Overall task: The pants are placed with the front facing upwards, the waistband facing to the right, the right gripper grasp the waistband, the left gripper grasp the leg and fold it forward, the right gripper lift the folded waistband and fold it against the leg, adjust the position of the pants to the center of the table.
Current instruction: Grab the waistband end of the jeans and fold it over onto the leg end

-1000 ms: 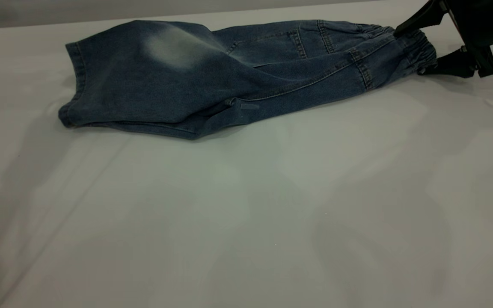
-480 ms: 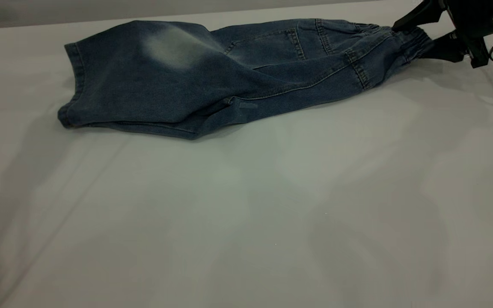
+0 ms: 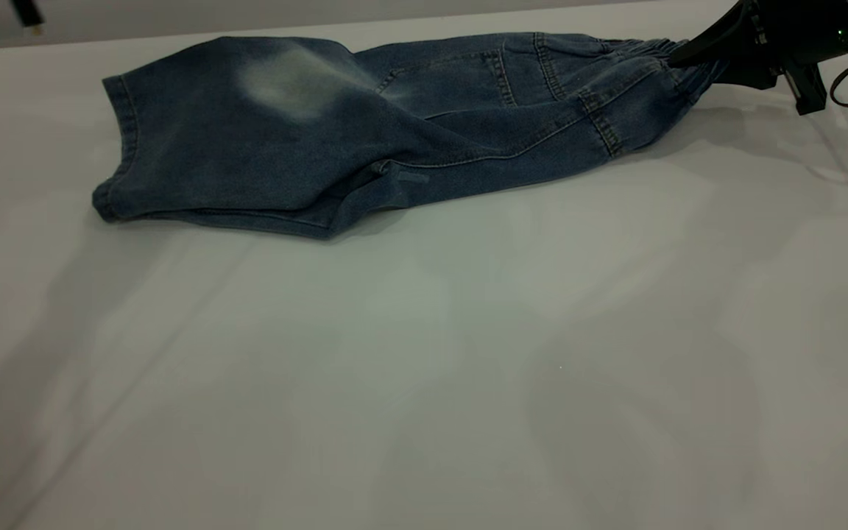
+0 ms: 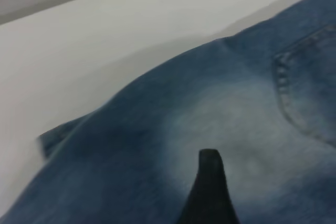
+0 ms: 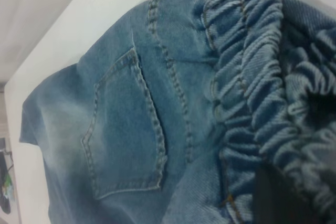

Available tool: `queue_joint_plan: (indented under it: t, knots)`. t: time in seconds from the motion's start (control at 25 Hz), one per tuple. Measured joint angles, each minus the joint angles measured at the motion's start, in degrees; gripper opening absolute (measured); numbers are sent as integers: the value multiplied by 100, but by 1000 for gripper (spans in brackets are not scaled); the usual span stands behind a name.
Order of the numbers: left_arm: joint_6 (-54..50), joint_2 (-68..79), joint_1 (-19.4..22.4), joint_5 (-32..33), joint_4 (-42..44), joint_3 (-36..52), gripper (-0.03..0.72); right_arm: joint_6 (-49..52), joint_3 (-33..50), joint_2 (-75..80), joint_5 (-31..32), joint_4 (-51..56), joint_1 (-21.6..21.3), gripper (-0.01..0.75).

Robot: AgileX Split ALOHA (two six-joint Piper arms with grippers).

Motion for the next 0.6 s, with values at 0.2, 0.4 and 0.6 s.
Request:
queue_joint_plan:
  t: [0.2,0.4,0.6]
  knots:
    - [0,599,-324,479,0,-808,517,0,0,-42,117,-12,0,48]
    - [0,1268,-643,895,13,-1684,517,0,0,-67,263,-12,0,48]
    - [0,1916,-894,1322,121,-2433,517,0,0,-73,418,9,0,48]
